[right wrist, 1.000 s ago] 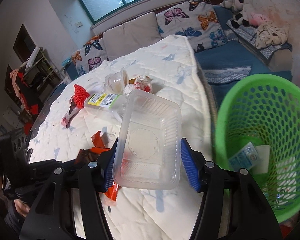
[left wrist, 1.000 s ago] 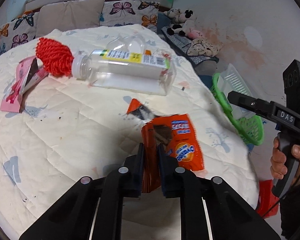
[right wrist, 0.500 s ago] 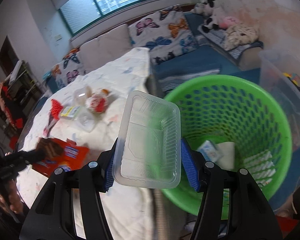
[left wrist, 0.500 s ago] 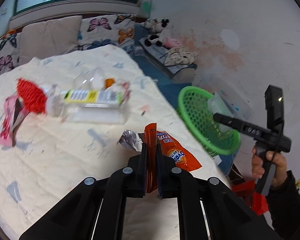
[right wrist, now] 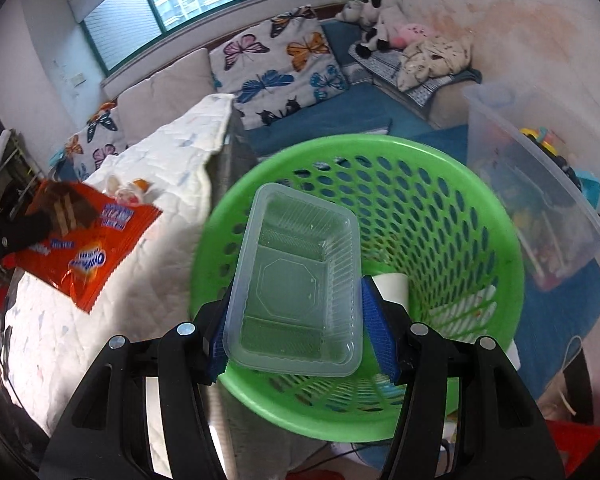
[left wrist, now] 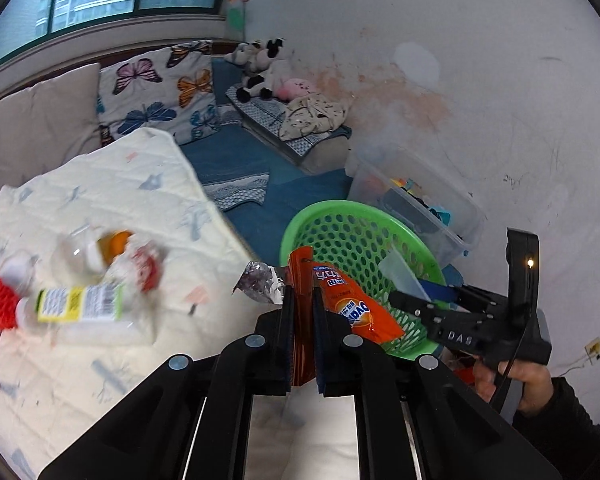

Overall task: Collect trash
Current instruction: 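Carry the wrapper and tray over the green basket and open both grippers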

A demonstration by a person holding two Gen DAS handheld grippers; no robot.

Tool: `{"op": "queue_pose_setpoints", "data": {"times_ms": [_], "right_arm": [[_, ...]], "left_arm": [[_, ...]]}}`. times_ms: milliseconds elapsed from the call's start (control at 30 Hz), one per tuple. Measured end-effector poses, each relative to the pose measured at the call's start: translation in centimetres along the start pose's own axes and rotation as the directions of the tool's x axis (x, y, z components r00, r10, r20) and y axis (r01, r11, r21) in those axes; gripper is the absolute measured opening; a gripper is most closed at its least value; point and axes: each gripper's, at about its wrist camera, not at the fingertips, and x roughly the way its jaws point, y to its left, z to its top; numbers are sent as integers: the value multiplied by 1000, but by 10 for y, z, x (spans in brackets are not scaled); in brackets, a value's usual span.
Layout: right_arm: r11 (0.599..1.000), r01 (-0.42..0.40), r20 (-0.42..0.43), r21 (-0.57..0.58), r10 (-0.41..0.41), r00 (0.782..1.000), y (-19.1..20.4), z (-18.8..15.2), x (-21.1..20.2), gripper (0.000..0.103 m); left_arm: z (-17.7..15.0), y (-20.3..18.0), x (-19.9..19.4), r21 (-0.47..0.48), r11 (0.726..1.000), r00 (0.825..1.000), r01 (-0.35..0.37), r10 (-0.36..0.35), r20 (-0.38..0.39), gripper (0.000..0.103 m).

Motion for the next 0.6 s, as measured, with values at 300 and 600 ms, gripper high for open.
{"op": "queue_pose_setpoints", "data": {"times_ms": [300, 600], "right_arm": [[999, 12, -2, 37, -12, 1000, -20, -4, 0, 67], [998, 12, 24, 57, -13, 1000, -32, -5, -13, 70]], "left_arm": [[13, -22, 39, 35, 999, 999, -3, 5, -41, 8], [12, -33, 70, 38, 999, 996, -1, 5, -86, 9]]}}
